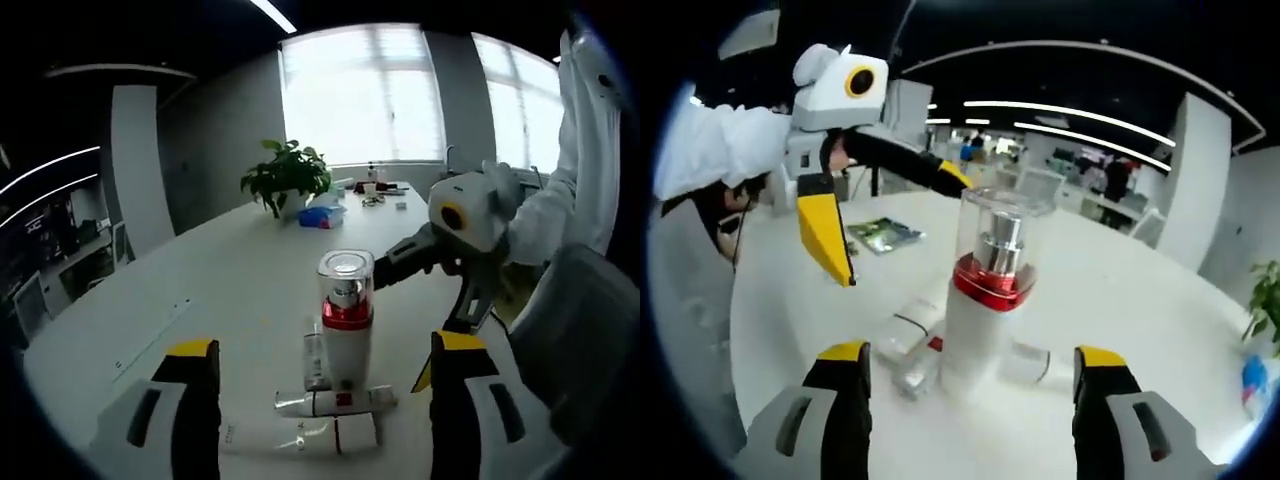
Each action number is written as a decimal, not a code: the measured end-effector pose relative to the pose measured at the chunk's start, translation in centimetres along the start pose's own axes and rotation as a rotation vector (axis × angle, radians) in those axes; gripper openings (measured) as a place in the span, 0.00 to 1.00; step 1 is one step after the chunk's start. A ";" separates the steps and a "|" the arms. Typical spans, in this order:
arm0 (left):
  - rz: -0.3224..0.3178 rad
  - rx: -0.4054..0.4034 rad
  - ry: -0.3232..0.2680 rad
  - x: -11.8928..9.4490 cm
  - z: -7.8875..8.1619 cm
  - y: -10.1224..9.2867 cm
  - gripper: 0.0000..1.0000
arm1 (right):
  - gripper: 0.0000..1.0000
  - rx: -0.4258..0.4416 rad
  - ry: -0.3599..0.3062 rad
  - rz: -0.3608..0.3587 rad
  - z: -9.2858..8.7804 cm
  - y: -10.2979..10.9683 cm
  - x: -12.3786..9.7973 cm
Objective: Arrange the skincare products in the storage area until every visible bottle or jar stands upright without overlapping.
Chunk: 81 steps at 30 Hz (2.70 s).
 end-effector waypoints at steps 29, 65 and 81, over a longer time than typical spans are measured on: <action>0.246 -0.098 -0.035 -9.0 -1.3 -0.8 0.99 | 0.99 0.046 -0.027 0.039 2.6 0.9 -4.4; 0.466 -0.205 -0.050 -18.0 -4.5 -3.4 0.99 | 1.00 0.017 -0.029 0.050 4.8 3.6 -8.8; 0.526 -0.240 -0.070 -20.7 -6.3 -5.5 0.99 | 1.00 0.061 -0.004 0.065 4.4 6.1 -9.6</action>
Point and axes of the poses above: the point that each gripper's makers call its tool centre point, and the gripper's own axes: x roughly forward along the fingers, y roughly to its left, z roughly out of its top, the point moved 7 cm from there along -x, roughly backward along the fingers, and after that the axes turned 14 degrees about -x, right-handed, at the moved point
